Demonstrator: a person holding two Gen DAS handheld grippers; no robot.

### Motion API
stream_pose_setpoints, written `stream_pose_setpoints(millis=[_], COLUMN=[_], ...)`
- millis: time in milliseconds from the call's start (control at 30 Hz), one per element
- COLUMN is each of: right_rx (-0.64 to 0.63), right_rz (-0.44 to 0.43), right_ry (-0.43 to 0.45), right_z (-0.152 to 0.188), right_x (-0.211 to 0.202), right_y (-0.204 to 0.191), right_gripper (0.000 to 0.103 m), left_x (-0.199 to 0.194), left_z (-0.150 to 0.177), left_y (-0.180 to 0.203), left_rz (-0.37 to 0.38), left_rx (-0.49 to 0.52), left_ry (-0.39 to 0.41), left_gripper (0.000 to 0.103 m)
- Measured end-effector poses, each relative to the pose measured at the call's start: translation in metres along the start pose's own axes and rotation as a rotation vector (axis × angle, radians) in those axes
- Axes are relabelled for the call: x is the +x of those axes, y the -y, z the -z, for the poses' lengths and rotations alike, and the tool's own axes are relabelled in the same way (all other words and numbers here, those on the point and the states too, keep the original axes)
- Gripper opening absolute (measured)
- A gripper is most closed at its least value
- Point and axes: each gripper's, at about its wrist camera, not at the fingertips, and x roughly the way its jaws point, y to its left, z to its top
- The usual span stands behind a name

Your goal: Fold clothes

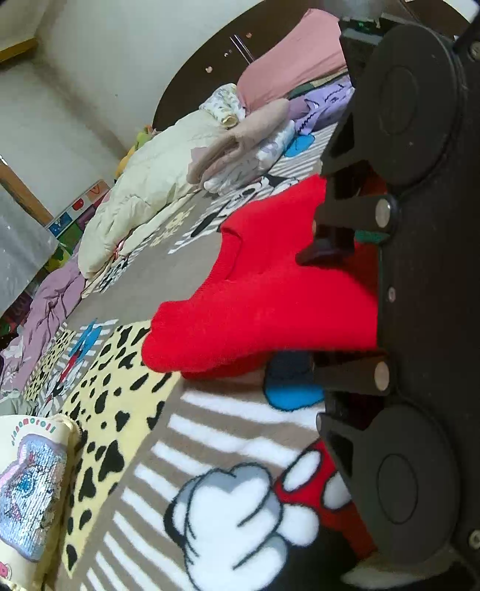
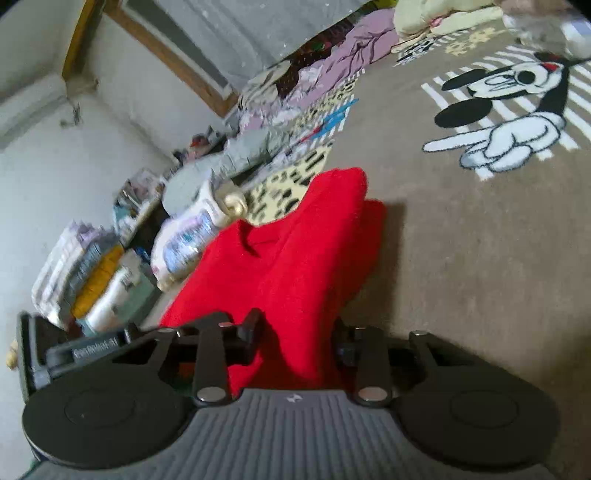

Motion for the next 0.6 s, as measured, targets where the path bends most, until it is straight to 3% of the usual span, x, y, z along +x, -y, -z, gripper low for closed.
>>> stream_pose_setpoints(millis=[100, 300, 600], right_rx=[0.023, 0.053, -0.011], right_rz=[-0.042, -0.123, -0.276], right_ry=[0.027, 0.061, 0.062], right_z=[-0.001, -0.003, -0.025], right_x=[-0.005, -0.003, 0.059], right_y=[-0.008, -0.034, -0.104], right_gripper=[0.033, 0.033, 0.033], left_x=[-0.011, -0.059, -0.125], left_z=[-0.002, -0.018, -0.067], left_y=[0.001, -0.008, -0.043], left_rz=[0.018, 0.035, 0.021], left_rx=[-0.024, -0.063, -0.087], left_ry=[0.009, 0.101, 0.293], left_gripper=[0.029, 0.029, 0.029])
